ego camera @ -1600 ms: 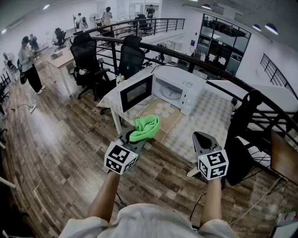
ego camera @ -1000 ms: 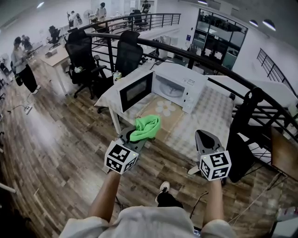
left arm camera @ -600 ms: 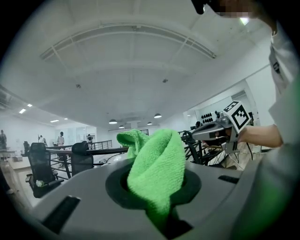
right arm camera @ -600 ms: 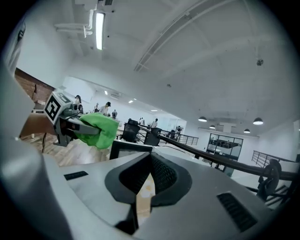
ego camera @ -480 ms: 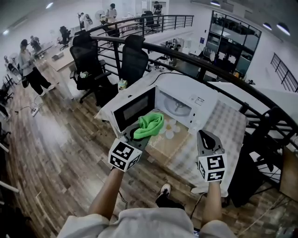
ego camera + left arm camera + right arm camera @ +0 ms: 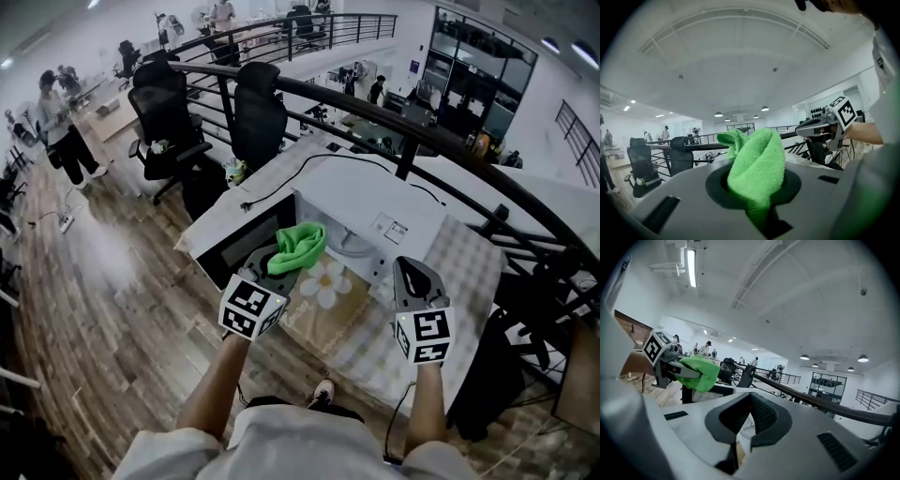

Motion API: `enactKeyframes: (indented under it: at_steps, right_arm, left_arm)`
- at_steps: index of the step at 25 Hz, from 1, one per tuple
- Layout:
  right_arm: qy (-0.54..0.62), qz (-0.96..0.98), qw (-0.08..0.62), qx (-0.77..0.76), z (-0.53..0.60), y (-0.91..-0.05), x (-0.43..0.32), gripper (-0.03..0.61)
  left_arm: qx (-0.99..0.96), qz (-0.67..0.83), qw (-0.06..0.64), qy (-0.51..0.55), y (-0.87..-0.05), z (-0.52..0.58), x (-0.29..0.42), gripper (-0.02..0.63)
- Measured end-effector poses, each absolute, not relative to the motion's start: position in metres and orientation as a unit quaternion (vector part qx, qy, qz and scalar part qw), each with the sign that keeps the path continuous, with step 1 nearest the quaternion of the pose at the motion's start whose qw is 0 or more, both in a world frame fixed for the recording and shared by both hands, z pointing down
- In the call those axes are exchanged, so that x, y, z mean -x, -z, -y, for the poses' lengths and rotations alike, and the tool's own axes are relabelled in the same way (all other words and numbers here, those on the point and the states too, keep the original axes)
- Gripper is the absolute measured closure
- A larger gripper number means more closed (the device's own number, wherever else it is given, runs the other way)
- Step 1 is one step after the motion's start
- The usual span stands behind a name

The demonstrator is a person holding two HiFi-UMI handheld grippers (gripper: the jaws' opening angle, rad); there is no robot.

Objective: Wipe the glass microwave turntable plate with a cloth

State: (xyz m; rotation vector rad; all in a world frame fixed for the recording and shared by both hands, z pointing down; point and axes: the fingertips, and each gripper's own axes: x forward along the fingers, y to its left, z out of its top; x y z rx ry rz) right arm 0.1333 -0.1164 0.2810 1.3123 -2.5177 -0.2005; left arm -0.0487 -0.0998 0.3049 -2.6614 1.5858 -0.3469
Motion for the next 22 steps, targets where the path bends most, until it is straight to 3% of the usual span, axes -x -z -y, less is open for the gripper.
enactKeyframes:
  at_steps: [17, 22]
  right_arm:
    - [-0.027, 0.803, 0.187, -0.565, 0.173, -0.38, -0.088, 0.563]
    - [-0.056, 0.786, 0.176, -0.59, 0.172, -0.402, -0.088, 0.566]
  left_arm:
    - [0.874, -0.451, -0.12, 0.135, -0.438, 0.231, 0.095, 0.535]
    - [0.884, -0.429, -0.123, 0.141, -0.469, 0.255, 0.089, 0.535]
